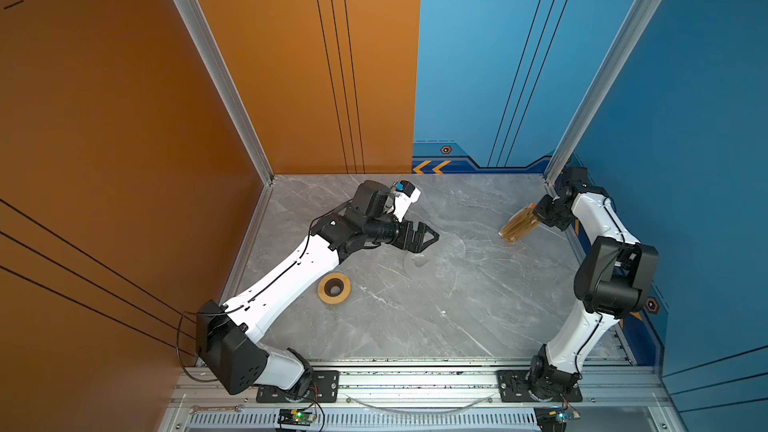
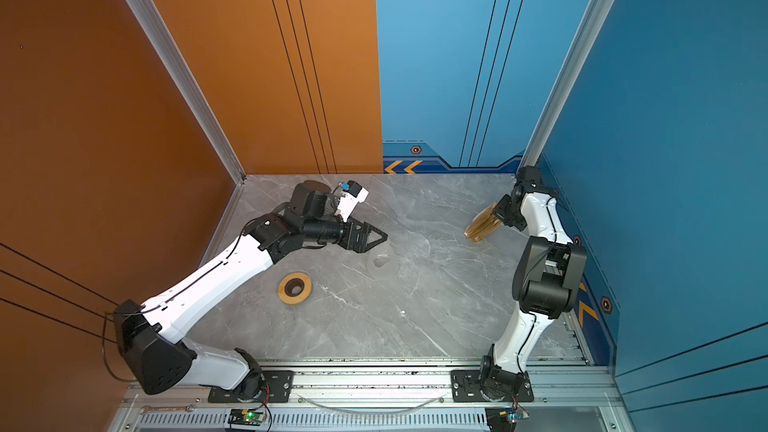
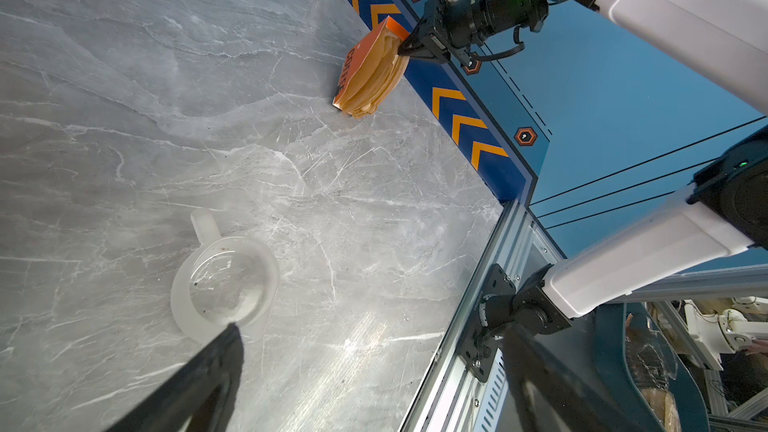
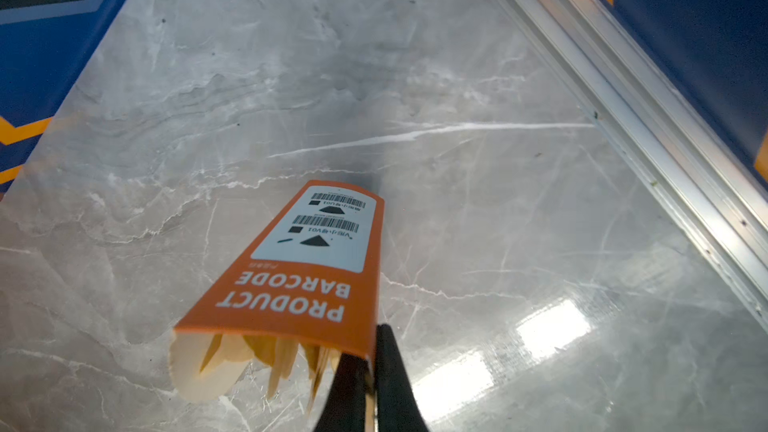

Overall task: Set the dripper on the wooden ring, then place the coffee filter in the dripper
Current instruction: 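Lower the filter box upright onto the table and open the right gripper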

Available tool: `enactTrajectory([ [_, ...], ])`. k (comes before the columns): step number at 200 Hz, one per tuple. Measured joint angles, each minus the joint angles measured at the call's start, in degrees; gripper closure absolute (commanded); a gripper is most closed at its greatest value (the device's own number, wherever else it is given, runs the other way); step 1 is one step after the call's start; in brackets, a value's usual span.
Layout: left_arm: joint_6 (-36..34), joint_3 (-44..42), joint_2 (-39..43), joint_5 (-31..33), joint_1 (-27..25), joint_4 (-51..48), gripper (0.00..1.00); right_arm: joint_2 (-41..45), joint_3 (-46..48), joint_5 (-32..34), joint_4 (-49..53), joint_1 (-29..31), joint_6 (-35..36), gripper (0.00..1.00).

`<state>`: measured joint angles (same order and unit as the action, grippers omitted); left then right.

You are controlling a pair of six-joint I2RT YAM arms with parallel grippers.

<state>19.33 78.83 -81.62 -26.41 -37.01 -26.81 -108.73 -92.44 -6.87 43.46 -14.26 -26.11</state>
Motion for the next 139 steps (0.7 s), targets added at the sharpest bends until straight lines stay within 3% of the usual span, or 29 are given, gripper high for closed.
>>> enactTrajectory([
  [85,0.0,0.0,0.0,0.0,0.0,0.0,0.02,-5.3,-6.2,-4.0,3.8,8.5,9.4,0.96],
  [139,0.0,0.0,0.0,0.0,0.0,0.0,0.02,-7.8,-10.2,-2.4,6.7,12.9,13.7,0.96],
])
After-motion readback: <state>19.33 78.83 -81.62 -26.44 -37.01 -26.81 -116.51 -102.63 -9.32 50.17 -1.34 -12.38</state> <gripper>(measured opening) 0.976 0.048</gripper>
